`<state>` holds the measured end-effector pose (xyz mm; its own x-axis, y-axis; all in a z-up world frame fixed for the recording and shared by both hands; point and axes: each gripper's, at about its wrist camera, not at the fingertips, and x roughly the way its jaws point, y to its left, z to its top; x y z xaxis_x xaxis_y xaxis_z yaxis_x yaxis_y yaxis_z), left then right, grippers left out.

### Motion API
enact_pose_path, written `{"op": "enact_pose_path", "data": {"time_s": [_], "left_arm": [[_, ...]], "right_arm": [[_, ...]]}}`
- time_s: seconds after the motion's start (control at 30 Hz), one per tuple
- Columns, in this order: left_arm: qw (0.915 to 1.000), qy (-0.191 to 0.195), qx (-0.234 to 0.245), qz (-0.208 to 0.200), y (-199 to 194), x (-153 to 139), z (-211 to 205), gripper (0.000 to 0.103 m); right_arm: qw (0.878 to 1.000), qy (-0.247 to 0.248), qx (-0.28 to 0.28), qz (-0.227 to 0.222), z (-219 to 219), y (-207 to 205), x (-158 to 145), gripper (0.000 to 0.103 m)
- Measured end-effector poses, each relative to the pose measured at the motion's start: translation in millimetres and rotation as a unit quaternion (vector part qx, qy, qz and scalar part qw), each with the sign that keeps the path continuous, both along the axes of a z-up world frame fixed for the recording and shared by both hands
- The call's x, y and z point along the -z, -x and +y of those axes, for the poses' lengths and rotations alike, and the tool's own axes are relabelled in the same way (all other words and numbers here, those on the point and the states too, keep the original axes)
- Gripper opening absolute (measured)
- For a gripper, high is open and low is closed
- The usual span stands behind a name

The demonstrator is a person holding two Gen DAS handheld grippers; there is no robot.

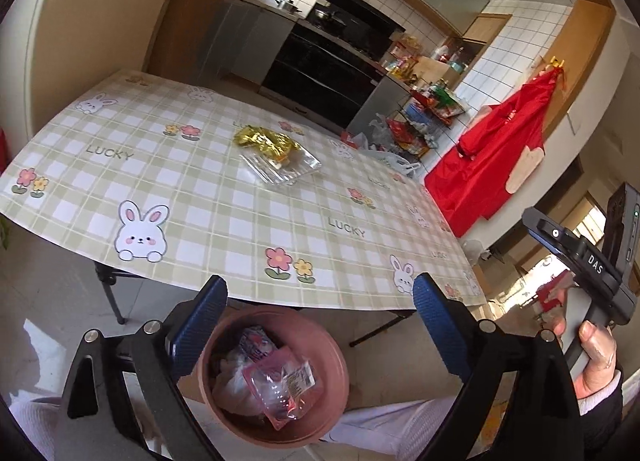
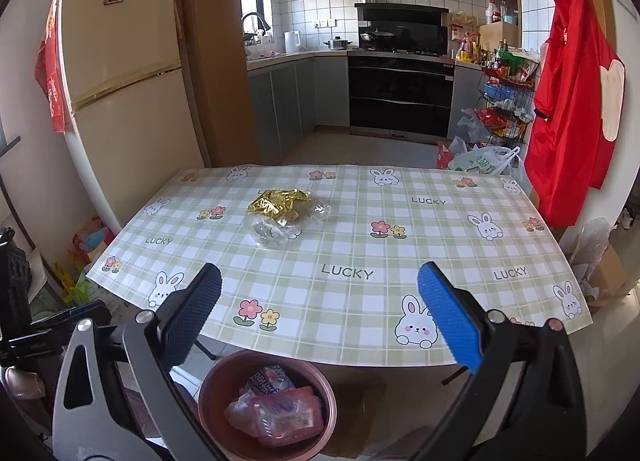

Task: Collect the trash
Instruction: 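Move both tools over the table toward the gold foil and clear container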

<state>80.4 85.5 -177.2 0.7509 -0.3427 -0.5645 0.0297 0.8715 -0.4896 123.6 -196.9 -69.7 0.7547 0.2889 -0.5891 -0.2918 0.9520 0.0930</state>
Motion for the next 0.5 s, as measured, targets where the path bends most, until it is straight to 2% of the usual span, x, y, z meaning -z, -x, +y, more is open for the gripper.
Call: {"op": "enact_pose_path", "data": {"time_s": [0.23,0.5], "left_arm": [[0.9991,-0.013,-0.04,-0.004,0,0,24,0.094],[0.9987,-0.022,-0.046,0.006,-2,2,29,0.095]], "right_arm": [[1.0,0.004,-0.003,0.004,3,-2,4,0.097],[1.0,0.006,-0.003,0.015,4,-7,13,0.097]]}}
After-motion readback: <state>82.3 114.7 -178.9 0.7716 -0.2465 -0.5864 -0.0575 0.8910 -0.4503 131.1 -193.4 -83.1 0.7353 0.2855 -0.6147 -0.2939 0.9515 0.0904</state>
